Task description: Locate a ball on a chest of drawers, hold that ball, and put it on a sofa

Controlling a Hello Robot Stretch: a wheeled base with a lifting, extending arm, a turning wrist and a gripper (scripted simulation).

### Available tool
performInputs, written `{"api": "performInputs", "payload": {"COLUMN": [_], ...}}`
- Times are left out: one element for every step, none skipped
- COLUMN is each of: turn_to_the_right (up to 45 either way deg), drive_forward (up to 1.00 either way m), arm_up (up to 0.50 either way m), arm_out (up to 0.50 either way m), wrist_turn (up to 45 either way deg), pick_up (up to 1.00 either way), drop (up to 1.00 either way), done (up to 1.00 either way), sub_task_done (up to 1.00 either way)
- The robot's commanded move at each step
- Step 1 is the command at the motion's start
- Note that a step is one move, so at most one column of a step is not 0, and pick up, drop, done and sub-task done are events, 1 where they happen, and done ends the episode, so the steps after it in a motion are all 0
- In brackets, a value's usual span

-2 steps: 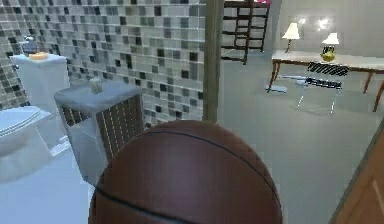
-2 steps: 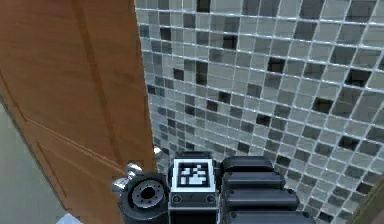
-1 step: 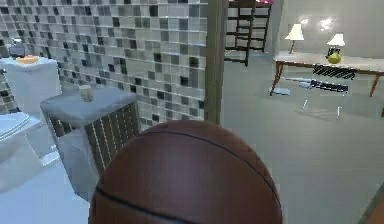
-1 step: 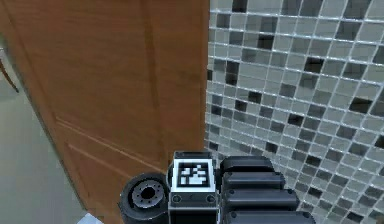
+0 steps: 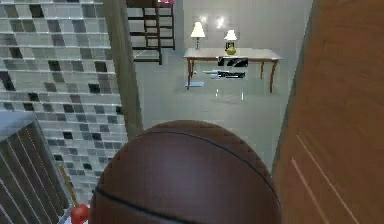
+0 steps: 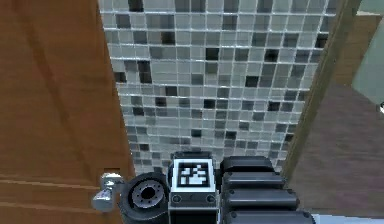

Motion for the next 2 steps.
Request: {"api": "performInputs", "payload": {"turn_to_the_right": [0.0, 9.0], "drive_forward": [0.4, 0.0], "arm_up": [0.0, 0.0], "arm_out": [0.0, 0.0], "wrist_turn": [0.0, 0.0], "pick_up": [0.0, 0.0], "drop": [0.0, 0.0], "done": [0.0, 0.0], "sub_task_done": [0.0, 0.0]}}
